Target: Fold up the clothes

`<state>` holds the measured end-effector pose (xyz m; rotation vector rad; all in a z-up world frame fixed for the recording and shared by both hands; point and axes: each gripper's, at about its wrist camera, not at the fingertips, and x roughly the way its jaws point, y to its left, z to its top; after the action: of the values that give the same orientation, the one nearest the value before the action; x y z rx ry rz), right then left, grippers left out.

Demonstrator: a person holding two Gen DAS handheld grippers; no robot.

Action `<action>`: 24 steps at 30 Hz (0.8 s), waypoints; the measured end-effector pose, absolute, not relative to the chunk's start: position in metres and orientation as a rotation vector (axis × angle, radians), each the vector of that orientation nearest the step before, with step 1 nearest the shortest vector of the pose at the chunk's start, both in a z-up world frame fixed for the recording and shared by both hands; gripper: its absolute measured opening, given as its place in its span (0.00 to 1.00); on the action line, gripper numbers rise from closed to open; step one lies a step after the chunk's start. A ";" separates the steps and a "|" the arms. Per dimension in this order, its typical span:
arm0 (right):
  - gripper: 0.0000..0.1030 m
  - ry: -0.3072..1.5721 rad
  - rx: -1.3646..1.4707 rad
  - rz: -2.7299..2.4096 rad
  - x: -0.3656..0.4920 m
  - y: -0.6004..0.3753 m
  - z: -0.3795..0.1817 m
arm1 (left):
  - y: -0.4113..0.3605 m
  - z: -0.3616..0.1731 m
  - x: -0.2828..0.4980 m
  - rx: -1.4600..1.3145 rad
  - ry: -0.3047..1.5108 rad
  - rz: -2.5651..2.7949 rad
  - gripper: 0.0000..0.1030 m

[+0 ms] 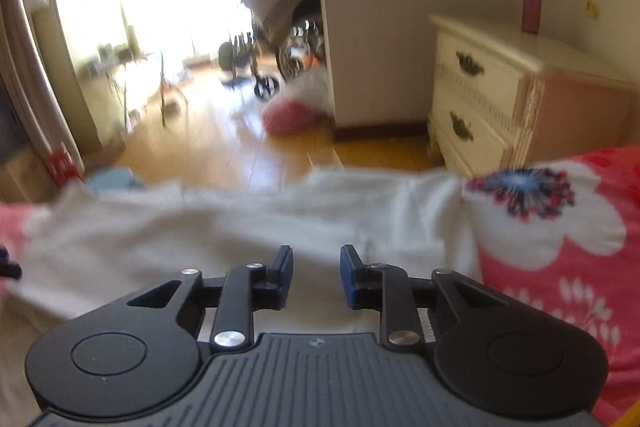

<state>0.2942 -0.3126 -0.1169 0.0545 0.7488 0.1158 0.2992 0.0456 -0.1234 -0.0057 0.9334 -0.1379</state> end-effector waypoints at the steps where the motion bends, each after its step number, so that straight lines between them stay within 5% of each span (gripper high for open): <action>1: 0.23 0.792 0.069 0.079 0.298 -0.318 -0.129 | 0.044 -0.130 0.301 0.002 0.940 -0.126 0.78; 2: 0.16 0.812 0.088 0.054 0.300 -0.324 -0.136 | 0.043 -0.137 0.302 0.008 0.946 -0.115 0.80; 10: 0.17 0.698 -0.030 0.121 0.295 -0.288 -0.093 | 0.056 -0.129 0.296 -0.029 0.910 -0.127 0.81; 24: 0.15 0.793 0.031 0.017 0.299 -0.316 -0.138 | 0.077 -0.141 0.380 -0.004 0.858 -0.048 0.87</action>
<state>0.2987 -0.3158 -0.1381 0.0310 0.7935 0.0173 0.3805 0.0770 -0.1414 -0.0044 0.8577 -0.0477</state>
